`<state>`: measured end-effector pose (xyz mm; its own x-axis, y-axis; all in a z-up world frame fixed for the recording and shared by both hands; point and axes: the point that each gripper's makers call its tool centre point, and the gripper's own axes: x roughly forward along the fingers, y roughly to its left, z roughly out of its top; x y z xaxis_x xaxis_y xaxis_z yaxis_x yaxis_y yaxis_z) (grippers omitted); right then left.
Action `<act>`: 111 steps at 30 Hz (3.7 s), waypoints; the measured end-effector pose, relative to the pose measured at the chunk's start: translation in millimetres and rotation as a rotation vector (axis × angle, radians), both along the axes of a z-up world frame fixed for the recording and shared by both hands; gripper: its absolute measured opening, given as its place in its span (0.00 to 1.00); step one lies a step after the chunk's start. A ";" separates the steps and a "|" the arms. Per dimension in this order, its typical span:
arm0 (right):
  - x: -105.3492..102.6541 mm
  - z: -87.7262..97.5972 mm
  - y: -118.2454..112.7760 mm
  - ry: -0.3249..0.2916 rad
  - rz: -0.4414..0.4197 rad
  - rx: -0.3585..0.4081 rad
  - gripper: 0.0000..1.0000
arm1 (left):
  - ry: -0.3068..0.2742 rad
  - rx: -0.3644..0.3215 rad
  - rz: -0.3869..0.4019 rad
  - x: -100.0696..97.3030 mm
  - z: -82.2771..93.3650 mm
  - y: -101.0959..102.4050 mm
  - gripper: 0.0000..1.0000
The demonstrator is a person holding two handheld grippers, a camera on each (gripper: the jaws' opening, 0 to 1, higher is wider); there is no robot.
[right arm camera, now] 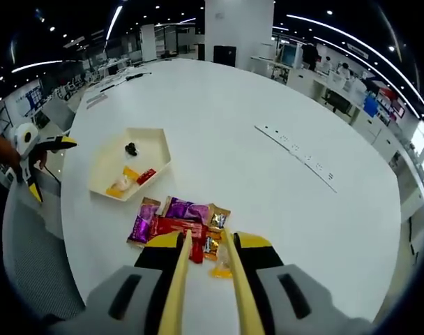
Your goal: Place the target food into the container with the food tongs after gripping and lifting it, then release it inside without dropping or visibly crushing the food.
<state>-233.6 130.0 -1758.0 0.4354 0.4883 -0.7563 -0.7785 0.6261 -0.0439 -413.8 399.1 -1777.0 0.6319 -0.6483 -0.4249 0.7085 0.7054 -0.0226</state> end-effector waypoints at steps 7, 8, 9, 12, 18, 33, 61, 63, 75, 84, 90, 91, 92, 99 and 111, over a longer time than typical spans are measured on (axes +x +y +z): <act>2.3 -4.4 0.8 0.004 -0.003 -0.003 0.27 | 0.002 -0.001 -0.002 0.0 -0.8 -0.1 0.99; 2.8 -5.0 0.9 0.004 -0.004 -0.002 0.27 | 0.003 -0.003 0.001 0.3 -0.3 0.1 0.99; 2.9 -6.1 1.2 0.009 -0.007 0.002 0.27 | 0.004 -0.005 0.005 0.9 -0.8 0.9 0.99; 2.6 -9.6 1.0 0.014 -0.007 -0.002 0.27 | 0.004 -0.003 0.000 0.5 -1.0 0.3 0.99; 4.3 -17.7 -0.2 0.021 -0.021 -0.004 0.27 | 0.000 -0.005 0.004 1.3 -0.5 0.9 0.99; 8.6 -47.5 3.5 0.040 -0.057 -0.033 0.26 | -0.005 -0.001 -0.010 0.2 0.2 -1.5 0.99; 5.9 -78.5 -0.8 0.128 -0.129 -0.084 0.21 | -0.002 0.000 -0.001 0.9 0.0 0.7 0.98; 5.9 -78.8 -1.4 0.138 -0.140 -0.080 0.20 | -0.004 0.000 -0.001 1.1 0.1 0.7 0.98; 6.4 -75.5 -2.5 0.134 -0.133 -0.089 0.20 | -0.006 0.004 0.008 2.1 0.3 2.3 0.98; 5.3 -62.4 -2.4 0.131 -0.129 -0.083 0.21 | -0.017 -0.020 0.009 3.5 4.2 1.1 0.99; 9.6 -45.5 0.1 0.111 -0.122 -0.073 0.21 | -0.007 -0.052 0.017 3.1 6.9 0.3 0.99; 10.3 -43.6 0.2 0.109 -0.121 -0.072 0.21 | -0.007 -0.053 0.017 2.9 7.2 0.2 0.99; 11.6 -41.2 0.1 0.104 -0.121 -0.071 0.21 | -0.009 -0.056 0.015 2.8 7.7 -0.1 0.99; 13.4 -25.9 0.4 0.090 -0.119 -0.069 0.21 | -0.013 -0.055 0.013 2.8 7.7 -0.4 0.99; 17.9 -4.3 2.9 0.080 -0.109 -0.068 0.21 | -0.013 -0.049 0.013 2.1 8.0 -0.8 0.99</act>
